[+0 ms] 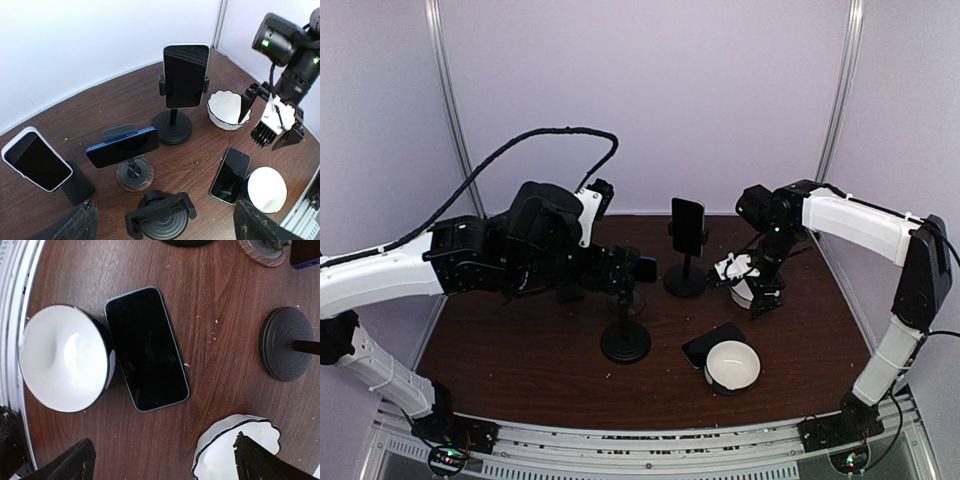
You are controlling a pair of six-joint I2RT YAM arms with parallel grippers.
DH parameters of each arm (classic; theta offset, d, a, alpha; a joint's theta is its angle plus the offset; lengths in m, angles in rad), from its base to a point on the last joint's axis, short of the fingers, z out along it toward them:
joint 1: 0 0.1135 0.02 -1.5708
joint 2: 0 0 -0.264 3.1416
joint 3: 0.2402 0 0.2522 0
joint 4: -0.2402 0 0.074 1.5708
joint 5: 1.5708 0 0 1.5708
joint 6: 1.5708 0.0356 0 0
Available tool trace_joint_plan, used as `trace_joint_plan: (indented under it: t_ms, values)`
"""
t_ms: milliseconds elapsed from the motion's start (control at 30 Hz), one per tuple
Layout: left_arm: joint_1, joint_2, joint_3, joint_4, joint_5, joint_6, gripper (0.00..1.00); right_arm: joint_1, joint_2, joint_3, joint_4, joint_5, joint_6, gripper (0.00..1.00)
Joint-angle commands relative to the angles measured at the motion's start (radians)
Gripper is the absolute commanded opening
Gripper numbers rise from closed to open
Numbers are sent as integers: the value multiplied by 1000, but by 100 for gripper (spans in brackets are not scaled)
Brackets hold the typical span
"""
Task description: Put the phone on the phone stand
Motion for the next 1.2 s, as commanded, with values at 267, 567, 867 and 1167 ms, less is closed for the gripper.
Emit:
trace_joint_plan:
  t_ms: [267, 567, 867, 1167]
  values:
    - [4, -133, -69, 166, -110, 262, 98, 42, 131, -31, 142, 194, -235, 100]
    - [53, -157, -114, 151, -122, 220, 98, 107, 229, -35, 149, 168, -305, 99]
    - [85, -181, -171, 161, -121, 154, 98, 145, 289, -72, 177, 142, -288, 97]
    - [108, -183, -189, 179, -94, 129, 98, 167, 279, -151, 286, 160, -198, 94]
